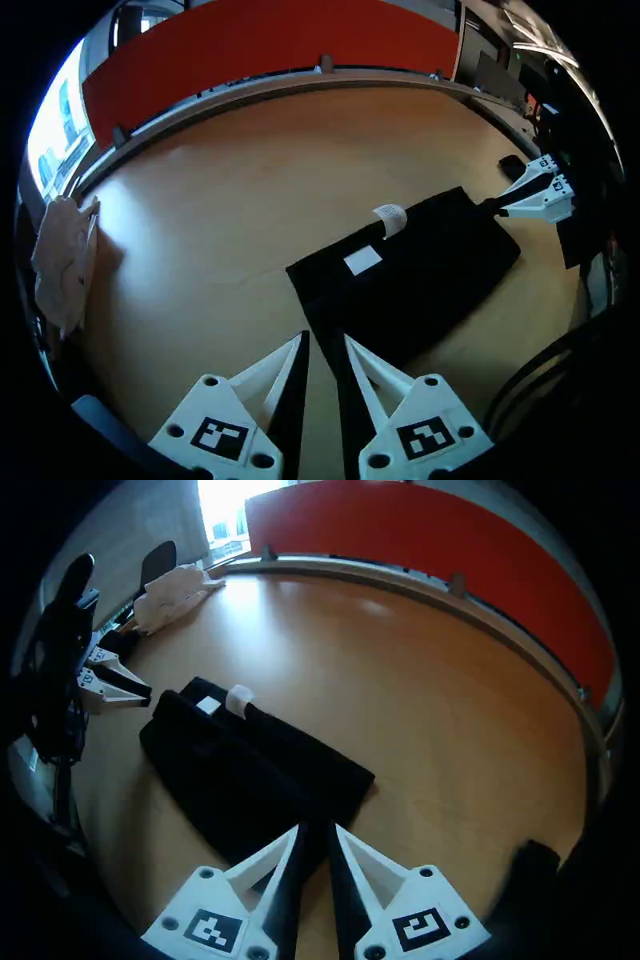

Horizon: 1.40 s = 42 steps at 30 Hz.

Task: Fold towel

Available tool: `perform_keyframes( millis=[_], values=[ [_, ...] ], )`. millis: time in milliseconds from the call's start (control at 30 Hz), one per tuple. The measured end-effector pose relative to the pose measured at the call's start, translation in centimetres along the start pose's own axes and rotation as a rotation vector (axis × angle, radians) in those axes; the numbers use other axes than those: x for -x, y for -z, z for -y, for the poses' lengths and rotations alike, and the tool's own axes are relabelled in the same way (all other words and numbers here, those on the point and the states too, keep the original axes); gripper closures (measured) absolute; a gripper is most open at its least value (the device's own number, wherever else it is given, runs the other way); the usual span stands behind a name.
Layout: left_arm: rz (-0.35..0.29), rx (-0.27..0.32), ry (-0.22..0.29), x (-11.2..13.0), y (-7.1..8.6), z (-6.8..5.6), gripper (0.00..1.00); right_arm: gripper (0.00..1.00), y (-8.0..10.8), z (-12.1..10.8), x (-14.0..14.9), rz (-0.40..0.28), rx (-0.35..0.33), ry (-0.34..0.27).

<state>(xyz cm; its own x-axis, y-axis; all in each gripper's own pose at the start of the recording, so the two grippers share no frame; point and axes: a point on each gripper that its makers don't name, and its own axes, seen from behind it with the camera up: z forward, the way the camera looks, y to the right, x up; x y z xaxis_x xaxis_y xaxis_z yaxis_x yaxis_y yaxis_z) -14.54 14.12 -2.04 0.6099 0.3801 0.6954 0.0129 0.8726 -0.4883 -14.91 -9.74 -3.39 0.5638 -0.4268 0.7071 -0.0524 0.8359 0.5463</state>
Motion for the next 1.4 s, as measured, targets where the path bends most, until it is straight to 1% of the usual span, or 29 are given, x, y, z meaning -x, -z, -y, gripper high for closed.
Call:
perform_keyframes(
  millis=[67,133,200,267,367,400,467,500,567,767,1100,1400],
  values=[
    [0.002,0.004,-0.002,0.2,0.0,-0.1,0.77,0.79,-0.2,-0.1,0.0,0.002,0.004,-0.008],
    [0.004,0.006,-0.003,0.3,0.0,-0.2,0.77,0.74,-0.4,-0.3,0.1,0.005,0.010,-0.015],
    [0.006,0.006,-0.004,0.5,0.1,-0.2,0.77,0.65,-0.6,-0.5,0.2,0.008,0.020,-0.022],
    [0.007,0.004,-0.002,0.7,0.1,-0.1,0.75,0.45,-0.7,-0.6,0.2,0.007,0.025,-0.026],
    [0.009,0.002,0.003,0.9,0.2,0.1,0.74,0.19,-0.7,-0.8,0.2,0.002,0.030,-0.025],
    [0.009,0.000,0.006,0.9,0.3,0.2,0.73,0.12,-0.7,-0.8,0.2,0.000,0.032,-0.024],
    [0.009,-0.001,0.015,1.1,0.4,0.3,0.71,0.01,-0.7,-0.8,0.2,-0.003,0.036,-0.016],
    [0.008,-0.002,0.019,1.1,0.4,0.3,0.70,0.01,-0.7,-0.9,0.3,-0.004,0.038,-0.012],
    [0.007,-0.005,0.030,1.2,0.5,0.5,0.63,0.00,-0.7,-0.9,0.3,-0.007,0.044,-0.005],
    [0.007,0.004,0.054,1.5,0.7,0.4,0.25,0.00,-0.5,-0.9,0.3,-0.011,0.048,0.004],
    [0.002,0.003,0.060,1.6,0.9,0.3,0.25,0.00,-0.3,-0.8,0.0,-0.017,0.049,0.011],
    [0.005,-0.023,0.080,2.4,1.8,0.9,0.25,0.00,-0.4,0.1,-0.8,-0.025,0.034,0.037]
  ],
)
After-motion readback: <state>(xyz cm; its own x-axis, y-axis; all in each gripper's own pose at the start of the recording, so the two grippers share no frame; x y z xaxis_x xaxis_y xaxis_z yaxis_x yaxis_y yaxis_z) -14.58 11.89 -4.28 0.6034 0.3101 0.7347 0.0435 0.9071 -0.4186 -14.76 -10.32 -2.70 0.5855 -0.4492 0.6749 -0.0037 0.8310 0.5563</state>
